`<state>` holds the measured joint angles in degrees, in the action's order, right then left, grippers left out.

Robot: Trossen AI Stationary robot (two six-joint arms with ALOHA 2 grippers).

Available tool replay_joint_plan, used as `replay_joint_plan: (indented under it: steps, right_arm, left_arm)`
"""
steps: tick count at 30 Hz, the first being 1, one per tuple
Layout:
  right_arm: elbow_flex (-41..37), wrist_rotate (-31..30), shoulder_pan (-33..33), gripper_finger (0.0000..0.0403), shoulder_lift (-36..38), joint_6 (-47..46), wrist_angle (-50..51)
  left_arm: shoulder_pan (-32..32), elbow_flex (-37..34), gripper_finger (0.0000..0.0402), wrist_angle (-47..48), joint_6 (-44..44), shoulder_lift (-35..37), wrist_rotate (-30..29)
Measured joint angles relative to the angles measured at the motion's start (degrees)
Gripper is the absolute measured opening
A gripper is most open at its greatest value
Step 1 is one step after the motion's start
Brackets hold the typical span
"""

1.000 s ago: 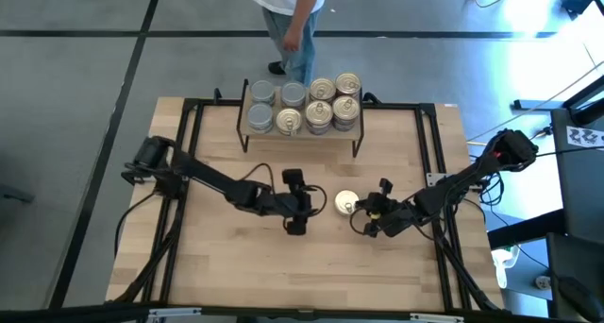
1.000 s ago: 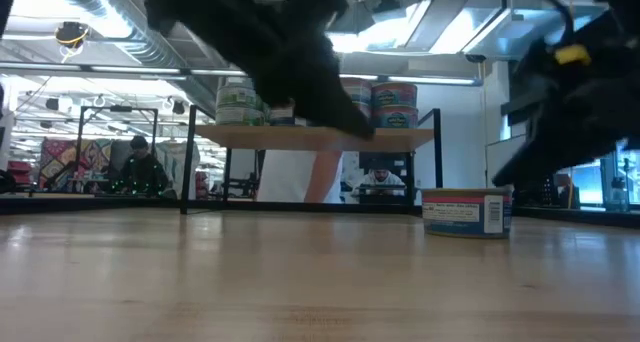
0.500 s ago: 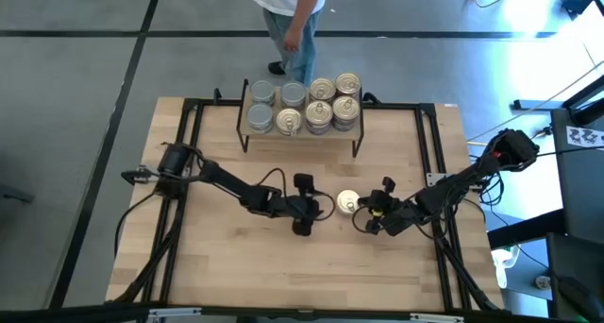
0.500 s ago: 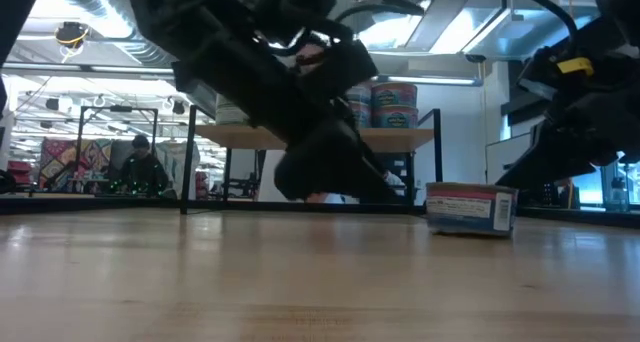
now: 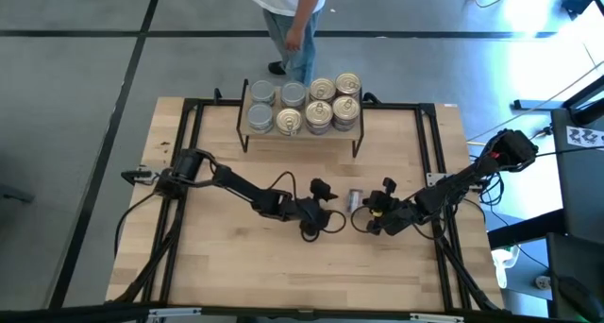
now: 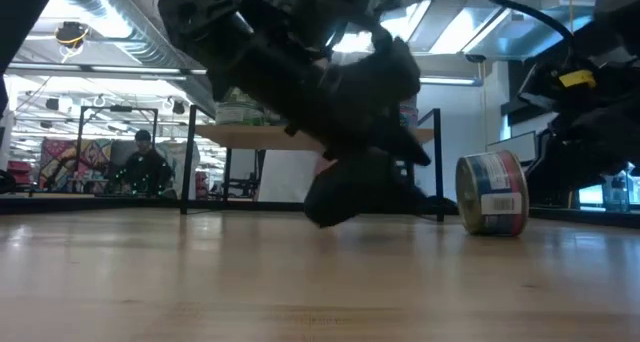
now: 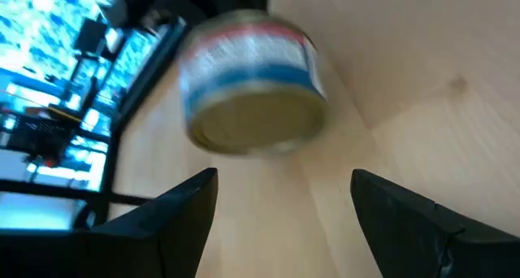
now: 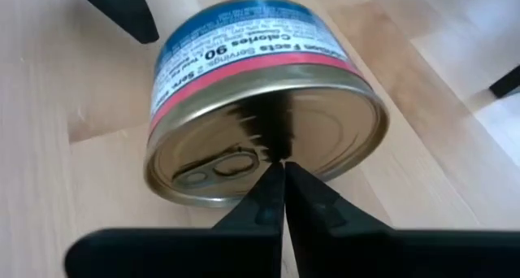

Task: Stack canned seafood by type on shelf
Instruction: Stack the blue pink tuna can with the blue pink tuna can on the shelf

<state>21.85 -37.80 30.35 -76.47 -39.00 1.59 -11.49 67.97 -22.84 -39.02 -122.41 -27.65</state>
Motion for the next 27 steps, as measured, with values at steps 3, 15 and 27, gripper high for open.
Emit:
replay_joint_plan:
  steps: [3,15,27]
  right_arm:
    - [0.0,-0.18,0.0,0.0014,0.0,0.06,-0.5]
    - [0.07,-0.65,0.0,0.0014,0.04,1.46,-1.07]
    - [3.1,-1.17,0.02,0.0014,1.44,6.65,-1.11]
  left_arm:
    - [0.27,0.87,0.028,-0.59,-1.2,0.05,-0.05]
    - [1.92,2.56,0.028,-0.58,-15.28,0.05,2.08]
    - [2.72,3.29,0.028,0.02,-10.47,0.09,9.78]
